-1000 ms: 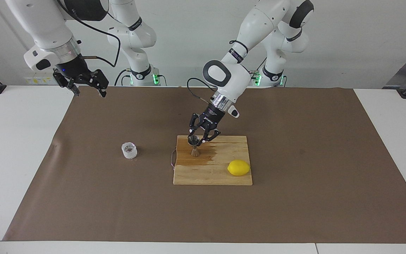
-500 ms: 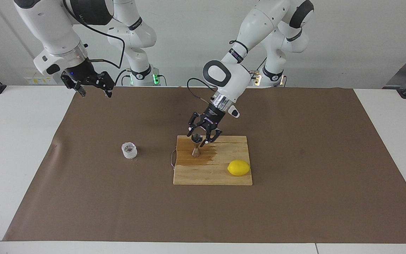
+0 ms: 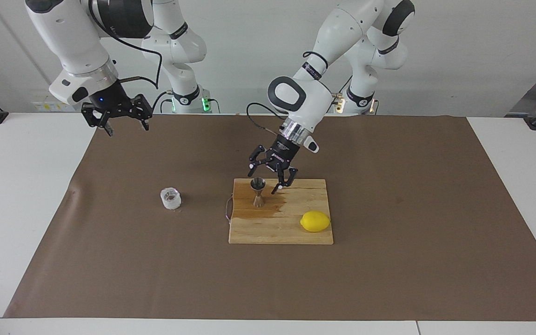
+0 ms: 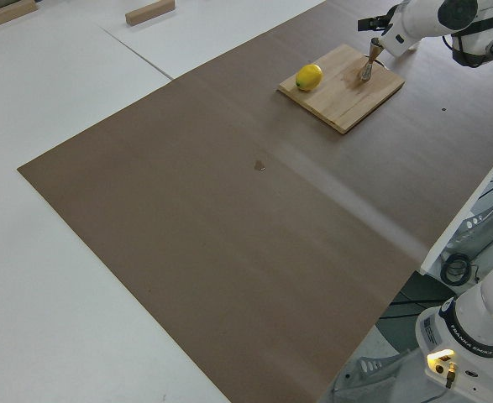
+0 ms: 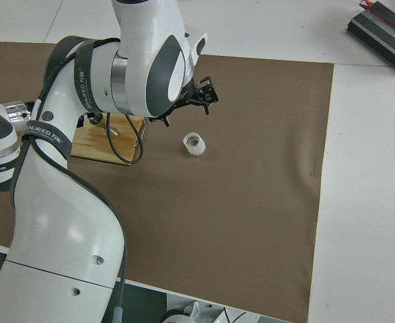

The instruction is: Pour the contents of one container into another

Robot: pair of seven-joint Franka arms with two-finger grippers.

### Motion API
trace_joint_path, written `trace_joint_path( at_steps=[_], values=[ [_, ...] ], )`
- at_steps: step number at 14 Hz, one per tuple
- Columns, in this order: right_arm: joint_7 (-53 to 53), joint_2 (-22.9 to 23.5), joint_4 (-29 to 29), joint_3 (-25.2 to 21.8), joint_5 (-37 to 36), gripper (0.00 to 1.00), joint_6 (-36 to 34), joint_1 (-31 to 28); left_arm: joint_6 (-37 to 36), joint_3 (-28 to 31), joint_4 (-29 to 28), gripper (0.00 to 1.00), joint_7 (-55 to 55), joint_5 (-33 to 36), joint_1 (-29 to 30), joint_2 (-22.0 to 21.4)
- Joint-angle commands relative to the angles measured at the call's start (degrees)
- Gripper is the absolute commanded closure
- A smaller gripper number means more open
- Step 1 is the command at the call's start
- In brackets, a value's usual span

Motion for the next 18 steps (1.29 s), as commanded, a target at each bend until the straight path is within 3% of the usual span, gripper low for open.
trace_joint_path(
  at_steps=[1,6,9,11,15,18],
  values=[
    [-12.9,-2.3,-3.5,0.3,-0.2,0.0,2.7,-1.0,-2.0,-0.2,-0.5,0.0,-0.2,2.1,4.0,-2.2],
    [-36.2,-0.9,-6.5,0.3,2.5,0.0,7.7,-4.6,-18.6,0.3,-1.6,0.0,-0.2,15.1,12.2,-4.1],
    [-48.4,2.0,-7.5,0.3,5.8,0.0,9.7,-6.4,-30.1,0.4,-2.9,0.0,-0.2,32.2,17.3,-5.4],
    [-58.7,5.6,-7.8,0.3,12.9,0.0,10.4,-9.0,-35.6,0.5,-3.5,0.0,-0.2,43.7,19.7,-5.7],
    [-74.0,12.6,-7.8,0.4,19.2,0.0,11.6,-10.9,-45.2,0.5,-2.5,0.0,-0.1,76.7,21.6,-5.6],
    [-80.2,16.7,-7.8,0.4,23.9,0.0,12.6,-10.9,-51.0,0.5,-2.2,0.0,0.7,88.2,23.1,-5.7]
  ],
)
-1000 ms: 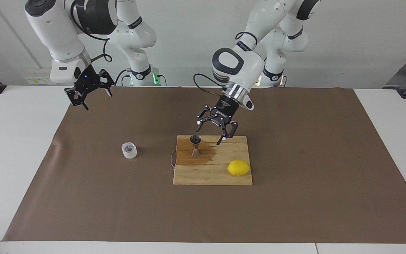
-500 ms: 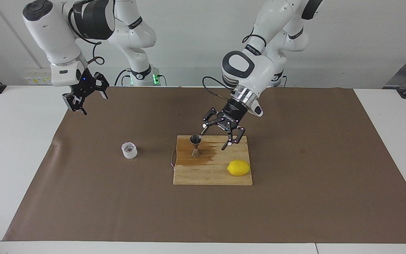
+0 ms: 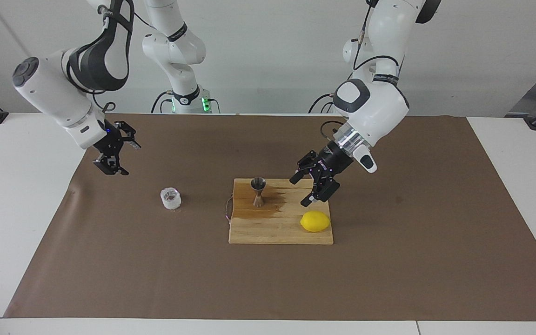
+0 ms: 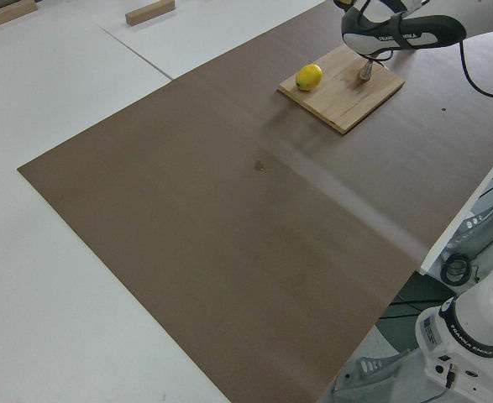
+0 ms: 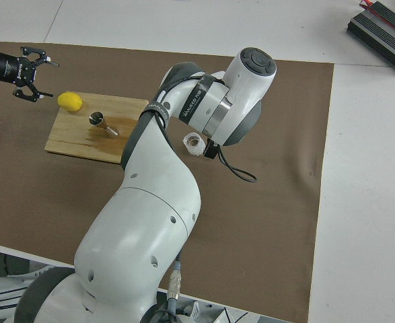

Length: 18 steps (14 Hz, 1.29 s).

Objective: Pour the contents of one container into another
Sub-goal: 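Open the left gripper and withdraw while the right gripper reaches the white cup, then grasp the white cup with the right gripper while the left gripper retracts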

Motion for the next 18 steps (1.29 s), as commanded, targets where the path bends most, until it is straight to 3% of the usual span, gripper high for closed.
trace_joint_path(
  at_steps=[1,3,7,12,16,17,18],
  values=[
    [-4.5,3.0,0.0,0.5,4.2,0.0,1.4,-0.1,-7.3,0.0,-0.5,0.0,2.2,10.5,1.5,-1.9],
    [-5.9,6.2,0.0,0.5,8.5,0.0,2.3,0.4,-13.6,0.0,-0.3,0.0,5.8,20.8,1.6,-2.6],
    [-13.5,12.7,0.0,0.5,18.1,0.0,2.3,-0.1,-23.9,0.0,-0.3,0.0,21.9,31.1,4.5,-4.2],
    [-18.2,14.9,-1.1,0.5,21.9,0.0,5.0,0.5,-25.8,0.0,-0.9,0.0,45.0,31.8,11.5,-5.2],
    [-18.5,14.9,-1.8,0.6,22.7,0.0,6.5,1.0,-28.8,0.2,-0.2,0.0,52.5,30.9,18.1,-8.6],
    [-18.6,14.9,-1.9,0.6,23.3,0.04,6.5,1.1,-29.8,0.0,-0.1,0.0,55.8,29.3,20.2,-9.8],
    [-18.5,14.9,-1.9,0.6,23.4,0.31,6.5,1.1,-30.7,0.3,0.1,0.0,58.4,26.5,21.7,-11.1]
  ],
)
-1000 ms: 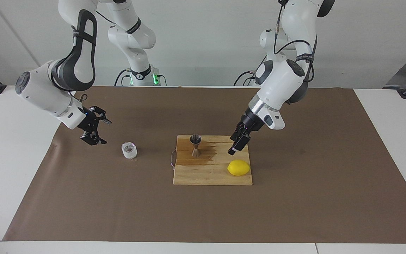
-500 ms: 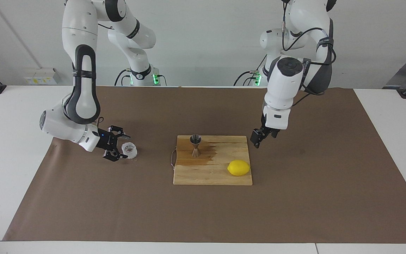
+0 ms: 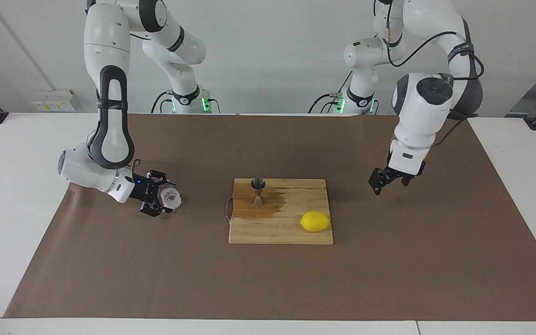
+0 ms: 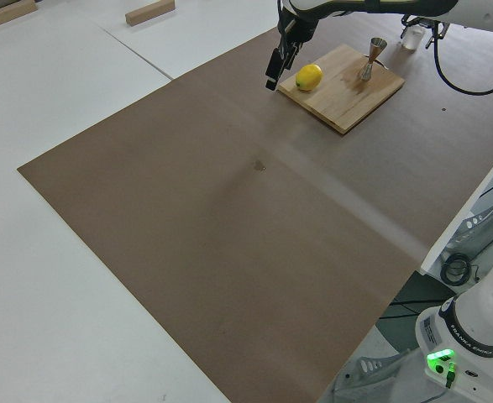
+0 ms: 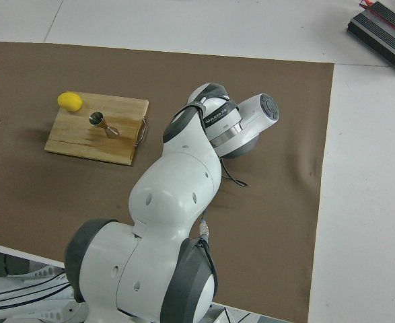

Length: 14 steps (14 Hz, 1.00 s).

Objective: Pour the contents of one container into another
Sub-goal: 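Grasp the white cup with the right gripper while the left gripper retracts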

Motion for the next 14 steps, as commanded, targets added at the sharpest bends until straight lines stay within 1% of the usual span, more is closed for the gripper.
trace_joint_path(
  at_steps=[1,2,3,4,6,7,8,10,12,13,14],
  values=[
    [-1.7,-0.2,-1.1,0.2,2.1,0.52,1.4,0.2,-3.5,-0.1,0.1,0.0,7.7,-4.8,4.5,-5.6],
    [-1.8,-0.2,-1.1,0.2,2.1,0.68,1.4,0.2,-5.2,0.0,0.3,0.0,9.4,-5.2,5.2,-6.7],
    [-1.7,-0.3,-1.1,0.2,2.1,0.79,1.1,0.2,-7.1,0.0,1.1,0.0,10.4,-5.3,5.5,-7.5],
    [-1.7,-0.3,-1.0,0.2,2.1,0.81,0.9,0.2,-9.2,0.0,2.6,0.0,10.5,-5.4,5.7,-8.0],
    [-0.5,-0.5,-0.7,0.2,2.3,0.81,0.2,0.2,-14.9,0.2,8.2,0.0,10.7,-6.8,5.9,-7.6],
    [1.4,-1.0,-0.5,0.3,2.3,0.81,-0.5,0.5,-17.4,1.6,11.1,0.0,10.8,-7.1,5.5,-7.4],
    [3.4,-1.3,-0.1,0.3,2.3,0.81,-1.5,1.1,-18.9,4.1,12.3,0.0,11.9,-7.2,4.4,-7.3],
    [9.3,-3.6,0.2,0.3,2.1,0.81,-1.9,3.6,-19.8,12.7,13.1,0.0,14.4,-7.4,-2.7,-7.7],
    [16.0,-6.7,0.2,0.2,1.4,0.8,-1.7,6.7,-21.7,22.4,13.7,0.0,17.2,-7.4,-12.5,-8.1],
    [20.0,-8.3,0.3,0.2,1.3,0.8,-1.8,8.3,-22.4,25.9,13.6,0.0,20.2,-7.4,-16.3,-9.0],
    [23.4,-9.5,0.5,0.2,1.3,0.8,-1.8,9.8,-22.7,27.3,12.7,0.0,22.5,-7.4,-17.8,-10.2]
  ],
)
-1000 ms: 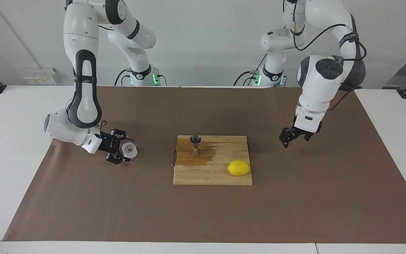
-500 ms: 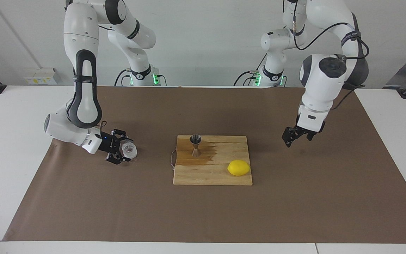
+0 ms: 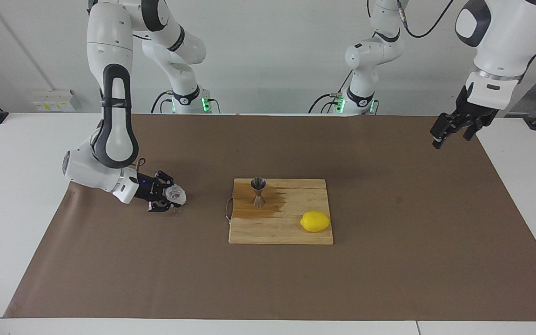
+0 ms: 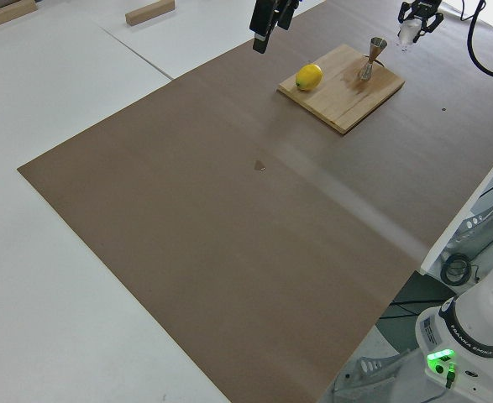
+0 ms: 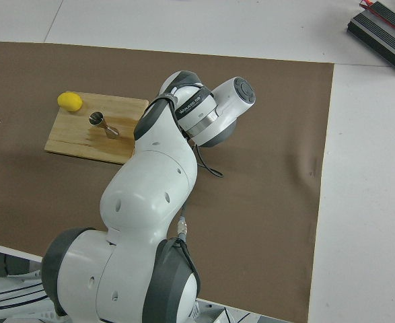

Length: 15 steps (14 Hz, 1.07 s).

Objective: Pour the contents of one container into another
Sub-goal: 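Carry the white cup with the right gripper over the metal cup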

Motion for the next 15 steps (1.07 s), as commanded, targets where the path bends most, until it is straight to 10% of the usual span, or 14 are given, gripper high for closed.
trace_joint_path(
  at_steps=[1,7,15],
  values=[
    [9.8,-5.0,-0.3,0.0,0.5,0.8,-0.4,3.8,-2.2,4.5,-1.4,0.0,3.9,-0.6,-5.3,-2.2],
    [26.2,-5.9,4.1,0.0,-3.9,0.78,0.7,11.4,-2.8,-6.1,-4.0,0.0,2.9,-1.5,1.9,-3.8],
    [39.4,-5.8,4.6,0.0,-16.8,0.76,8.7,20.8,-2.4,-0.3,-4.8,0.0,3.6,-2.2,-3.4,-4.2]
  ],
)
